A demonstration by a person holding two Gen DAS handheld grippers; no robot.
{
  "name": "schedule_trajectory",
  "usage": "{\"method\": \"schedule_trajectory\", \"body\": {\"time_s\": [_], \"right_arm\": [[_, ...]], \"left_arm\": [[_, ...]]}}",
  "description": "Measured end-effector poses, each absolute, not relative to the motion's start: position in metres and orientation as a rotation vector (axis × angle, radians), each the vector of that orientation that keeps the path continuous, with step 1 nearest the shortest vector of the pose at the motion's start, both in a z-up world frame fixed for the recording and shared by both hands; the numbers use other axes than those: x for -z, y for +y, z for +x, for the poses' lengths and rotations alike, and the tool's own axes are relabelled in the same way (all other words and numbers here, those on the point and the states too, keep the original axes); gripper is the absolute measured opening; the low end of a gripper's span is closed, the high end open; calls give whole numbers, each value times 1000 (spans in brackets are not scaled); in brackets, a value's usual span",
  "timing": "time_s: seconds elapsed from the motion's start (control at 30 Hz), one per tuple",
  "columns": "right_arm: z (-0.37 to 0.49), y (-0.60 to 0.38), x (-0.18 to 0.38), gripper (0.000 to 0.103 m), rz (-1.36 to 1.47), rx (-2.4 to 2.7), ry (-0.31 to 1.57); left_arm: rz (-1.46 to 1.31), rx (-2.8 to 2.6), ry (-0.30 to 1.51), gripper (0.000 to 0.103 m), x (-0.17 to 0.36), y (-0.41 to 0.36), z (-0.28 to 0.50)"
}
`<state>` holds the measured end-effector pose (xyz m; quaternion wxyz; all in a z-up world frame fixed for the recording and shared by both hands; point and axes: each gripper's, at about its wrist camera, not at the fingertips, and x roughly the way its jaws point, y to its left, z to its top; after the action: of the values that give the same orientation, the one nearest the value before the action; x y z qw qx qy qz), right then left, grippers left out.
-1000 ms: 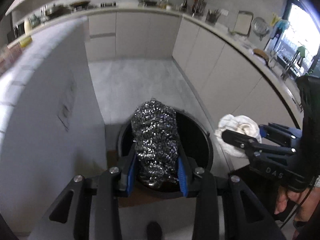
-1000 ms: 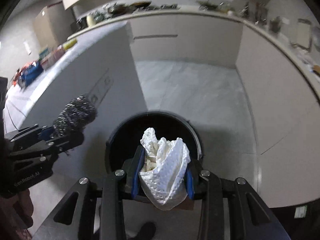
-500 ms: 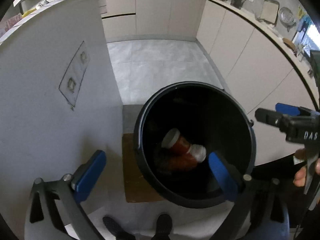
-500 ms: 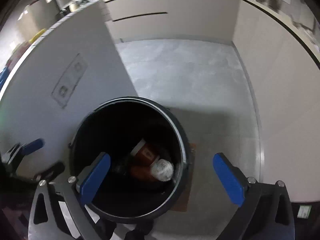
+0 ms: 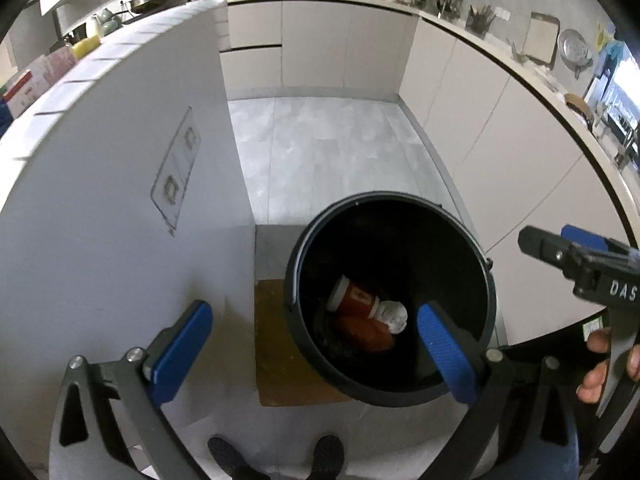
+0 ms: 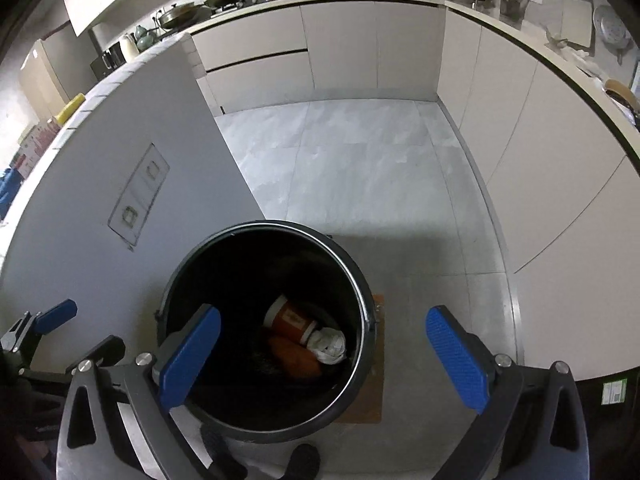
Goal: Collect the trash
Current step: 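Open both tools to drop the tissue and steel wool into the bin, then move both tools back toward the blue can and cloth on the table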
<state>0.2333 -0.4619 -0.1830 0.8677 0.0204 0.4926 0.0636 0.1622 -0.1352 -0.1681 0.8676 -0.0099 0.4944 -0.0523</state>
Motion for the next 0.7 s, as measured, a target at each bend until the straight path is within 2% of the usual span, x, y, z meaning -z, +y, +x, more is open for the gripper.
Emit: {"method": "schedule_trajectory", "body": {"time_s": [0.7], "right_arm": [[172,-426,121,103,16,-166,911]], "left_arm": [[-47,102,900,103,109,-107,122]]}}
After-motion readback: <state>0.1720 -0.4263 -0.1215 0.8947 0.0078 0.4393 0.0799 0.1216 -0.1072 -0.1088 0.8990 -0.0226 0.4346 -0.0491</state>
